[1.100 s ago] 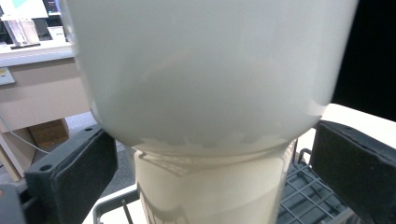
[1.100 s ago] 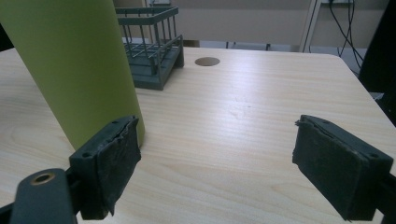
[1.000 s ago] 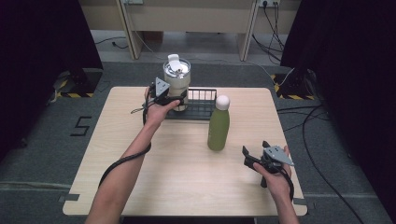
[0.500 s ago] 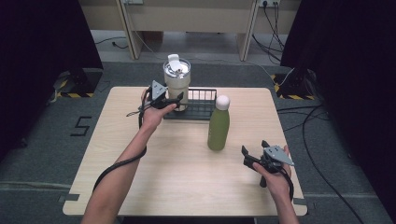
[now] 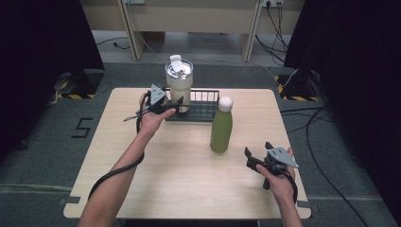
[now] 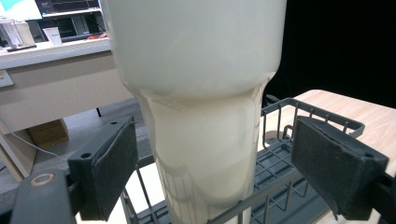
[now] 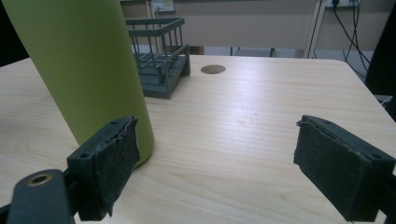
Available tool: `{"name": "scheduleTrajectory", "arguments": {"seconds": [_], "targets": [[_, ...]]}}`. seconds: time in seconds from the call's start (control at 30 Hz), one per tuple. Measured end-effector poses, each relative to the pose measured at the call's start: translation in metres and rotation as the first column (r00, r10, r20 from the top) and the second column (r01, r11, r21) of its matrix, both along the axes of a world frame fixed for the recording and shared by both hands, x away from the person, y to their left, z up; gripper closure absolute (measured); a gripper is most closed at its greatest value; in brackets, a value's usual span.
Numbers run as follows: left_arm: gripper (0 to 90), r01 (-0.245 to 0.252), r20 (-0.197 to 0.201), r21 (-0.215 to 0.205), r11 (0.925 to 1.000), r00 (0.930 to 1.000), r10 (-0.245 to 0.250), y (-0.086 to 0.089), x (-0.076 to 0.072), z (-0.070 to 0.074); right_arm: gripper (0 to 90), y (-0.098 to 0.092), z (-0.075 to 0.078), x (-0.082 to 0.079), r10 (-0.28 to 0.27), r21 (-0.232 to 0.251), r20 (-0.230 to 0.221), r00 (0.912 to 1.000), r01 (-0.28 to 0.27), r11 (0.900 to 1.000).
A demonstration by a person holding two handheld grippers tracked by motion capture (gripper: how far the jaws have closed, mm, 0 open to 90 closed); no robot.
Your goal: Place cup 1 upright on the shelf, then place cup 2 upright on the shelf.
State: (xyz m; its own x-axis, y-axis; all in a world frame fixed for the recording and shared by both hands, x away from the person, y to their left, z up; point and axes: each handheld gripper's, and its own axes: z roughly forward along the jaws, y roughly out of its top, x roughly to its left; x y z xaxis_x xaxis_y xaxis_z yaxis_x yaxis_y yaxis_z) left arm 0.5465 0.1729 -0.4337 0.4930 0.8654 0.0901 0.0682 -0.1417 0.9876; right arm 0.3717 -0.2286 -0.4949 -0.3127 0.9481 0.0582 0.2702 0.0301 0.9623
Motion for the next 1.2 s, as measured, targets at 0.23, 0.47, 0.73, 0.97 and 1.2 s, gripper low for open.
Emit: {"name": "scheduleTrajectory", "arguments": {"seconds": [0.23, 0.47, 0.73, 0.97, 1.2], "targets": [[14.2, 0.004, 0.003, -0.004, 1.0000, 1.0000, -0.004, 0.004, -0.009, 0.000, 13.7, -0.001, 0.002, -0.002, -0.004, -0.001, 0.006, 1.0000, 0.004, 1.000], [14.3, -0.002, -0.004, -0.014, 0.9999, 1.0000, 0.002, 0.011, -0.014, -0.004, 12.9, 0.003, 0.005, -0.001, 0.006, 0.002, 0.017, 0.9998, -0.006, 1.000], [14.2, 0.004, 0.004, -0.009, 0.9999, 1.0000, -0.004, 0.013, -0.021, -0.006, 11.3, 0.004, 0.007, -0.001, 0.026, 0.001, 0.025, 0.9993, -0.026, 1.000], [14.3, 0.007, -0.001, -0.011, 0.9999, 1.0000, -0.007, 0.016, -0.029, -0.011, 7.7, 0.007, 0.009, -0.003, 0.050, 0.005, 0.022, 0.9985, -0.050, 0.999], [14.3, 0.001, 0.000, -0.014, 0.9999, 1.0000, -0.001, 0.022, -0.036, -0.010, 7.8, 0.012, 0.015, -0.006, 0.082, 0.026, 0.036, 0.9960, -0.083, 0.996]]}}
